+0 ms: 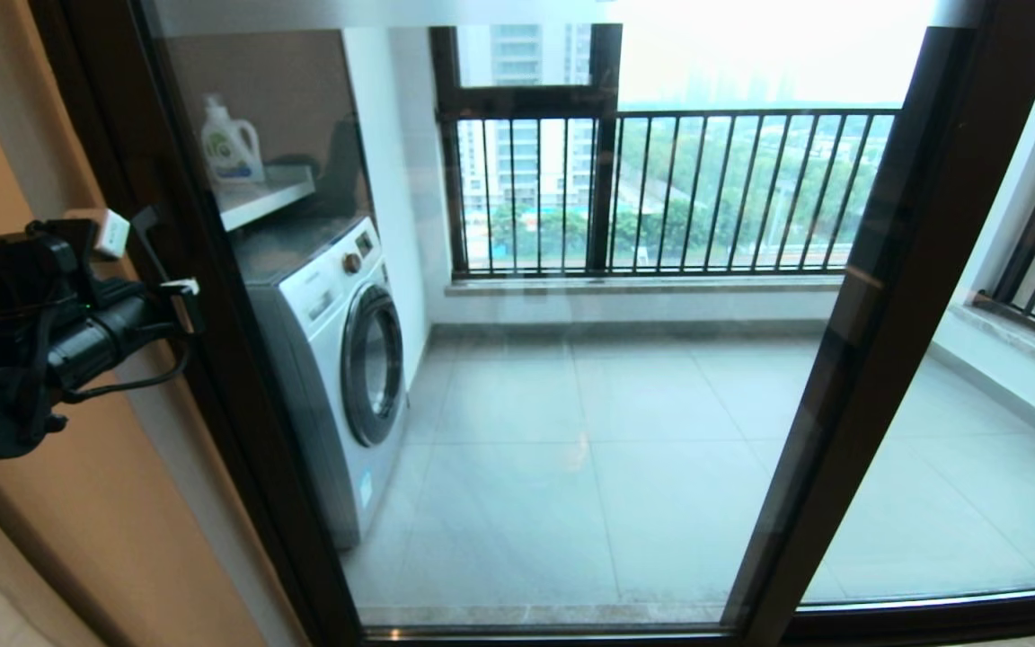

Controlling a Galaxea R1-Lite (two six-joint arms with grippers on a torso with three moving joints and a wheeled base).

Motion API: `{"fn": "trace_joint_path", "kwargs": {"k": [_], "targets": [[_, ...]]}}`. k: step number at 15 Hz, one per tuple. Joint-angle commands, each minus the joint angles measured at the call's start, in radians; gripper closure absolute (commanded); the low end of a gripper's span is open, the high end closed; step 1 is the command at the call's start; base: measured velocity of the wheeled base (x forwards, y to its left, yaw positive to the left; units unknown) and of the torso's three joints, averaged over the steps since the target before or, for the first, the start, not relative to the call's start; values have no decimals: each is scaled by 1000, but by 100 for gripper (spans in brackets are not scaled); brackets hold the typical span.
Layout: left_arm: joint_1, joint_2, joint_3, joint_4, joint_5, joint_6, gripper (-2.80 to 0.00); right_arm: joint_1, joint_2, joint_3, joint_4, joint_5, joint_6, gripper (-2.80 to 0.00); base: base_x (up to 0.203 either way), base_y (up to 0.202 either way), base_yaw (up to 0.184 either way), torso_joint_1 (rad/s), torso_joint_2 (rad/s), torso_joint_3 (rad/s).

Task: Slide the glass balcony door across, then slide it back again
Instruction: Open the slid door

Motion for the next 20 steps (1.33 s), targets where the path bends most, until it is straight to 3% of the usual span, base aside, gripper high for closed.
{"fn": "trace_joint_path", "kwargs": {"k": [1, 7, 20], "targets": [[25, 31, 9, -41, -2, -1, 0, 0, 1, 12, -1, 1, -1, 0, 0, 0, 0, 0, 0, 0], [38, 9, 12, -50, -5, -2, 0, 0, 1, 12, -1, 1, -1, 0, 0, 0, 0, 0, 0, 0], [21, -179, 173, -52, -42, -15, 0, 0, 1, 12, -1, 1, -1, 0, 0, 0, 0, 0, 0, 0]]}}
